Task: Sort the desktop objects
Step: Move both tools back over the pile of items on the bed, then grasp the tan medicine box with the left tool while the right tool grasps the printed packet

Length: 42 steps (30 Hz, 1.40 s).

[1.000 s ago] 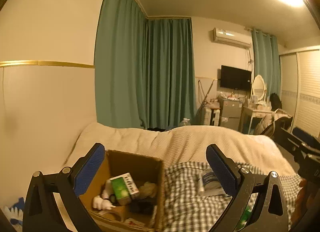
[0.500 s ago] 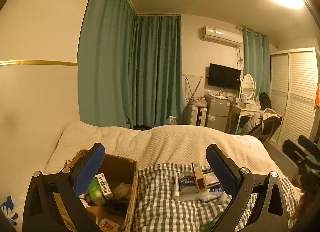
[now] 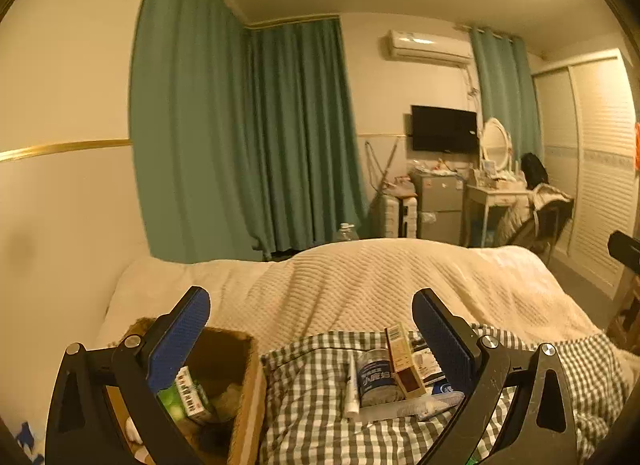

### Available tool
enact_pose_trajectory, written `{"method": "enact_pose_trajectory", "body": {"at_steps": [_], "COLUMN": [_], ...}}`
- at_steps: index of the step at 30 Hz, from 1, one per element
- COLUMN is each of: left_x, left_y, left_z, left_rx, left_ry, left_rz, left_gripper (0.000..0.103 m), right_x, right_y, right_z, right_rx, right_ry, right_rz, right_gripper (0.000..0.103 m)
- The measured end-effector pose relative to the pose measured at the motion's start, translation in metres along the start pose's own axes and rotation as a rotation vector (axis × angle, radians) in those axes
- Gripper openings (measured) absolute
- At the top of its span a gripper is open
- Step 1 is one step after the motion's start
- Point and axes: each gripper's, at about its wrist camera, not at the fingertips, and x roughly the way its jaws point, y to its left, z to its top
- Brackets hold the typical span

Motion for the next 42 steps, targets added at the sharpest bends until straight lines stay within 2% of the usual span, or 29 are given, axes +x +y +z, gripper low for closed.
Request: {"method": "enact_pose_trajectory", "body": {"at_steps": [4, 8, 10, 15, 21, 25, 32, 35, 39, 41, 42], "left_x": [0.018, 0.034, 0.044, 0.069, 0.093, 0.116, 0.160, 0.176, 0.194, 0.199, 0.199], "left_y": [-0.013, -0.026, -0.031, -0.036, -0.054, -0.063, -0.074, -0.076, -0.081, -0.084, -0.086], "left_z": [-0.001, -0.007, -0.011, -0.019, -0.029, -0.042, -0.070, -0.084, -0.099, -0.106, -0.109], "left_rx": [0.034, 0.066, 0.078, 0.042, 0.099, 0.122, 0.124, 0.108, 0.089, 0.087, 0.088], "left_ry": [0.041, 0.059, 0.071, 0.159, 0.189, 0.232, 0.345, 0.402, 0.469, 0.492, 0.499], "left_rz": [-0.040, -0.023, -0.021, -0.095, -0.071, -0.084, -0.125, -0.165, -0.210, -0.233, -0.243], "left_gripper": [0.103, 0.103, 0.103, 0.103, 0.103, 0.103, 0.103, 0.103, 0.103, 0.099, 0.081], "right_x": [0.015, 0.030, 0.038, 0.058, 0.090, 0.113, 0.170, 0.192, 0.221, 0.231, 0.237], "right_y": [-0.020, -0.032, -0.033, -0.032, -0.031, -0.027, -0.007, -0.004, -0.006, -0.008, -0.010], "right_z": [-0.004, -0.013, -0.018, -0.028, -0.038, -0.048, -0.077, -0.090, -0.110, -0.119, -0.124], "right_rx": [0.043, 0.040, 0.030, -0.016, -0.044, -0.036, -0.047, -0.027, 0.003, 0.016, 0.025], "right_ry": [0.017, 0.058, 0.077, 0.107, 0.158, 0.195, 0.316, 0.366, 0.447, 0.486, 0.507], "right_rz": [-0.020, -0.031, -0.029, -0.030, -0.017, 0.020, 0.062, 0.063, 0.063, 0.057, 0.058], "right_gripper": [0.103, 0.103, 0.103, 0.103, 0.103, 0.103, 0.103, 0.102, 0.097, 0.092, 0.091]}}
